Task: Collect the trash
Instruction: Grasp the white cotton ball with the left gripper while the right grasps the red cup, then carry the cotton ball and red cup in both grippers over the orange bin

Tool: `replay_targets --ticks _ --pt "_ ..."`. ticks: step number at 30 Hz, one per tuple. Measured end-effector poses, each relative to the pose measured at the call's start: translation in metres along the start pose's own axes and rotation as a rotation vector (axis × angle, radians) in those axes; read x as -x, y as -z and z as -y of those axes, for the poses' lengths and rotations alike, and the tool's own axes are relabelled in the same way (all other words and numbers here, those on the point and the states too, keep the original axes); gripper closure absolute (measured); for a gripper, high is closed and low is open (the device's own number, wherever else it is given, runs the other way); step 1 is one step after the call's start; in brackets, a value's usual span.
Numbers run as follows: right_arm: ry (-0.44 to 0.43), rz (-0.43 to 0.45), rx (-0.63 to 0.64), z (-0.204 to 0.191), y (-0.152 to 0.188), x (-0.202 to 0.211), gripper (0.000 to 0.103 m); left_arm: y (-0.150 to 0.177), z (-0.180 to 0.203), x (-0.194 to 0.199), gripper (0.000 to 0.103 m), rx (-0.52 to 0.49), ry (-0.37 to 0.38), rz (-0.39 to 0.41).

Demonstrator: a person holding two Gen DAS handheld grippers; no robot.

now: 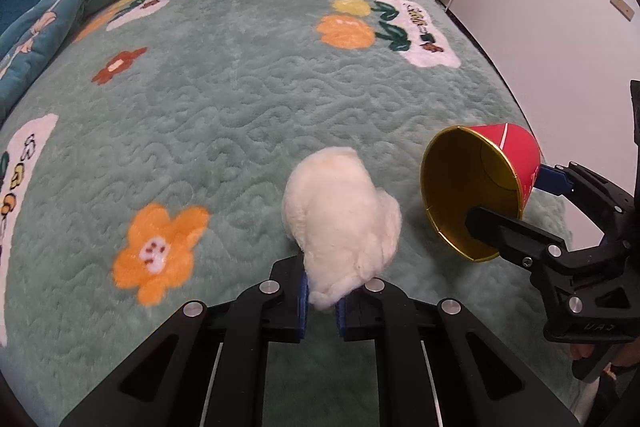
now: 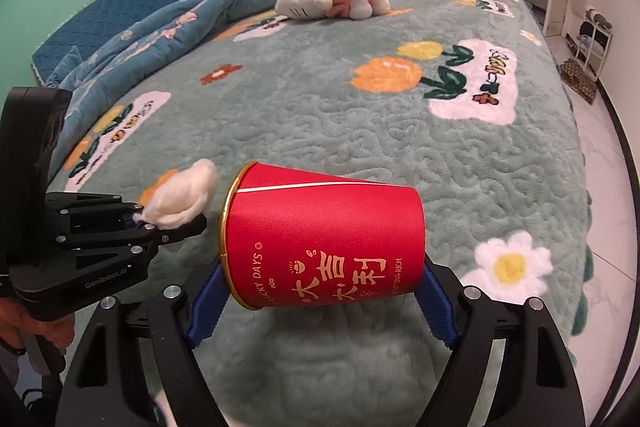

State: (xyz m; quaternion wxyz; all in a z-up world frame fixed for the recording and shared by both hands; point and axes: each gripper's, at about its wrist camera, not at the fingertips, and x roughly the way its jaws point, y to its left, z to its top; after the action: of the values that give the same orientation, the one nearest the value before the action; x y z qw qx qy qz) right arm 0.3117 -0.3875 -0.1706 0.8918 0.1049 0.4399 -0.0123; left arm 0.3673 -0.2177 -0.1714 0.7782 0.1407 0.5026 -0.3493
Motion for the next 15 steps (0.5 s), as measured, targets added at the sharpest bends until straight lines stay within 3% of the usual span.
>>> replay_targets --ticks 15 --pt "-0.044 0.133 0.015 -0.027 0.06 0.155 0.022 0.059 0.074 0.12 0.091 -0.042 -0.019 0.136"
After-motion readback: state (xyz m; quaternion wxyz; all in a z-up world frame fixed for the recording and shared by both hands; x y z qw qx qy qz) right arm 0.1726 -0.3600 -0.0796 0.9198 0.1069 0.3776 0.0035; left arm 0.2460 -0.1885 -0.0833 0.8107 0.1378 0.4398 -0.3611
